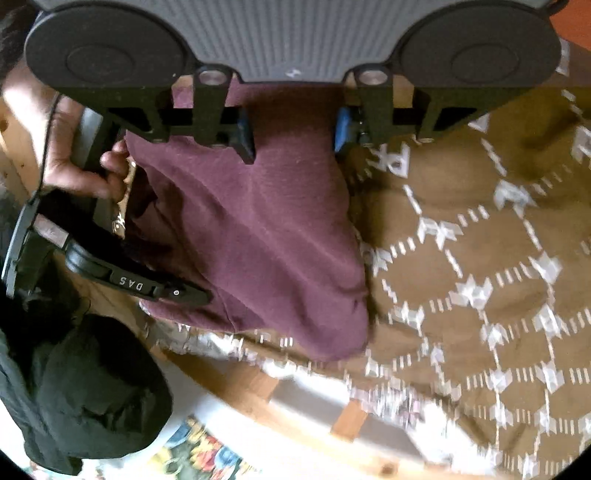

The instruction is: Fold small clothes

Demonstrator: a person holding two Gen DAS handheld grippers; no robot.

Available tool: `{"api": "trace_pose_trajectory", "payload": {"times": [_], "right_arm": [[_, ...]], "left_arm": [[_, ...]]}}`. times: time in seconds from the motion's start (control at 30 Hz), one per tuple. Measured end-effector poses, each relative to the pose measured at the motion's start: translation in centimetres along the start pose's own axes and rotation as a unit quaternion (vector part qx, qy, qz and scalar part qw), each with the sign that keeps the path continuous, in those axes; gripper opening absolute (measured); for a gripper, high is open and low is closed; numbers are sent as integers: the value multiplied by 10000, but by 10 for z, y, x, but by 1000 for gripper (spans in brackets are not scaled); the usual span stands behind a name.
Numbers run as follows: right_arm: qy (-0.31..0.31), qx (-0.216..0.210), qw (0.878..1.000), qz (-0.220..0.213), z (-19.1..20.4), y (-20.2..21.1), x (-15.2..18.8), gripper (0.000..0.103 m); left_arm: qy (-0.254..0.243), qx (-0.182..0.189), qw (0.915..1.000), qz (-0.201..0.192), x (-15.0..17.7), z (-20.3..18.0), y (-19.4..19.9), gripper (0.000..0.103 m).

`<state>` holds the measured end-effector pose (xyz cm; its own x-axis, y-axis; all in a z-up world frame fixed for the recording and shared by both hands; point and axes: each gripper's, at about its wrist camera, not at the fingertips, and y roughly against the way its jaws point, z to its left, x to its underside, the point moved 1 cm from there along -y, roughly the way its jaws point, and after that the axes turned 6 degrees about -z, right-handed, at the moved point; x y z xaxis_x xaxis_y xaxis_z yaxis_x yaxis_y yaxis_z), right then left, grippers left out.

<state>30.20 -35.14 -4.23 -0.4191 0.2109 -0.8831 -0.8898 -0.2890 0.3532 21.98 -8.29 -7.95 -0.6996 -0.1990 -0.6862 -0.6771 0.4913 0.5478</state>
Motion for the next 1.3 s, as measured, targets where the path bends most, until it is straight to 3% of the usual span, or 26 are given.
{"api": "trace_pose_trajectory", "payload": {"times": [0.13, 0.37, 0.5, 0.57, 0.67, 0.8, 0.87, 1.03, 1.1, 1.17, 1.3], "right_arm": [[183, -185, 9995, -191, 29, 4, -22, 12], [307, -435, 9977, -408, 80, -32, -60, 12], [443, -344, 9984, 24, 99, -79, -50, 12], [579, -221, 9975, 332, 103, -99, -38, 12], [750, 112, 9950, 647, 102, -114, -20, 14], [667, 400, 9951, 614, 86, -107, -18, 35], [615, 453, 9957, 533, 82, -95, -18, 38], [312, 471, 9982, 176, 72, -43, -24, 78], [212, 448, 9988, 38, 73, -18, -24, 81], [113, 458, 9988, -131, 76, 10, -23, 87], [-83, 300, 9978, -591, 86, 72, -24, 101]], "left_arm": [[-379, -220, 9976, -528, -14, -3, 30, 44], [-77, -859, 9902, -1100, -54, 39, 42, 46], [426, -1279, 9868, -897, -56, 72, 22, 46], [717, -1349, 9862, -637, -53, 84, 11, 46], [824, -1350, 9857, -588, -54, 89, 8, 49], [743, -1409, 9856, -561, -54, 85, 10, 58], [754, -1534, 9839, -530, -53, 82, 17, 61], [674, -1491, 9844, -652, -52, 66, 43, 87], [433, -1472, 9850, -787, -52, 54, 60, 89], [141, -1485, 9844, -936, -50, 41, 78, 99], [-390, -1624, 9762, -1385, -41, 13, 122, 102]]}}
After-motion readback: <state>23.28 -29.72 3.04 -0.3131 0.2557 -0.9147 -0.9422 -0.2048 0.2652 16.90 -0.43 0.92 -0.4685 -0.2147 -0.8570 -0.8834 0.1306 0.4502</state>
